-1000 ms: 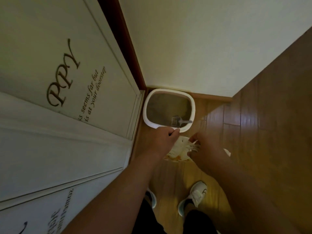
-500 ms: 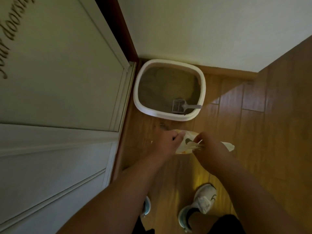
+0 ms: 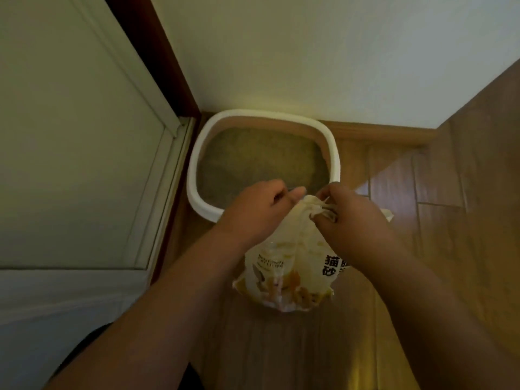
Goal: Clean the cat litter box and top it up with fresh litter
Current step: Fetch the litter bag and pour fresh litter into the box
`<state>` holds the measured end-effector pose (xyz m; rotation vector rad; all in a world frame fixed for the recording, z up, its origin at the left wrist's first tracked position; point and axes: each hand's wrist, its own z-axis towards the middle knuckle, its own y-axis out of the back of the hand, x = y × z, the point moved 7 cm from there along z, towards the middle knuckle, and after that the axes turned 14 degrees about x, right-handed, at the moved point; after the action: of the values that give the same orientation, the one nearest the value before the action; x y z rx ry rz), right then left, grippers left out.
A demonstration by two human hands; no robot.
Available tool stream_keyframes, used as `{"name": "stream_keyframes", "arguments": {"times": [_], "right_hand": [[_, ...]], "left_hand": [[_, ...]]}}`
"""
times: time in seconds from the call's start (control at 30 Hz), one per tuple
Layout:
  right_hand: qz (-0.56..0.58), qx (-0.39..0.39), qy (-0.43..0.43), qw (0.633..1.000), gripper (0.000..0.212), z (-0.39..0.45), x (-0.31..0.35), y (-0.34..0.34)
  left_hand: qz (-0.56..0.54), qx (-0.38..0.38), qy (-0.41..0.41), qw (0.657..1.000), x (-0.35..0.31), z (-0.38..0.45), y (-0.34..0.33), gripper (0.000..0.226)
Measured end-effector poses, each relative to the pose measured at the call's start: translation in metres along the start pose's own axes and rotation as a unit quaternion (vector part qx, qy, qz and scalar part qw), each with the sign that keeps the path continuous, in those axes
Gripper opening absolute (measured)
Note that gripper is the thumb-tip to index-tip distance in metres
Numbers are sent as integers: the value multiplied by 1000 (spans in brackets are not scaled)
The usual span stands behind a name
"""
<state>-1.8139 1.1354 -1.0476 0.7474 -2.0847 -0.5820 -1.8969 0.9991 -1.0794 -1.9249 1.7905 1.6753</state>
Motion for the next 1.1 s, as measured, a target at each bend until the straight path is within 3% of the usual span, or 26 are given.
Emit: {"name": "stream_keyframes", "arguments": {"times": [0.07,0.17,0.23,0.33,0.43,0.53,0.63,0.77,0.87,0.97,1.1], "right_hand": [[-2,-13,17,1000,25,10,-7,1],[-55,-32,34,997,32,21,-8,7],[-53,-48,55,996,36,20,-2,14],[-45,-84,83,992,46,7,3,26],[-108,-106,51,987,55,-2,-10,33],[-117,-45,-21,992,59,2,-38,27],[-106,13,-38,994,58,3,-57,16],[-96,-20,-28,995,41,7,-59,22],[-77,-47,-14,996,25,9,-62,28],[-91,-47,-6,995,24,12,-65,29],[-73,-57,6,996,23,14,-64,38]], "left_hand": [[31,43,-20,998,-4,6,-1,36],[105,88,-30,990,-5,6,-4,48],[165,74,-20,983,-3,2,1,42],[169,17,31,985,-2,-7,19,29],[163,-15,66,984,-4,-13,24,22],[172,-25,76,982,1,-17,19,25],[187,-29,81,979,3,-18,16,38],[173,-31,89,980,-3,-15,13,41],[250,-81,71,962,-16,-15,9,49],[302,-138,8,943,-46,-24,3,67],[322,-60,-128,936,-81,-18,-41,58]]}}
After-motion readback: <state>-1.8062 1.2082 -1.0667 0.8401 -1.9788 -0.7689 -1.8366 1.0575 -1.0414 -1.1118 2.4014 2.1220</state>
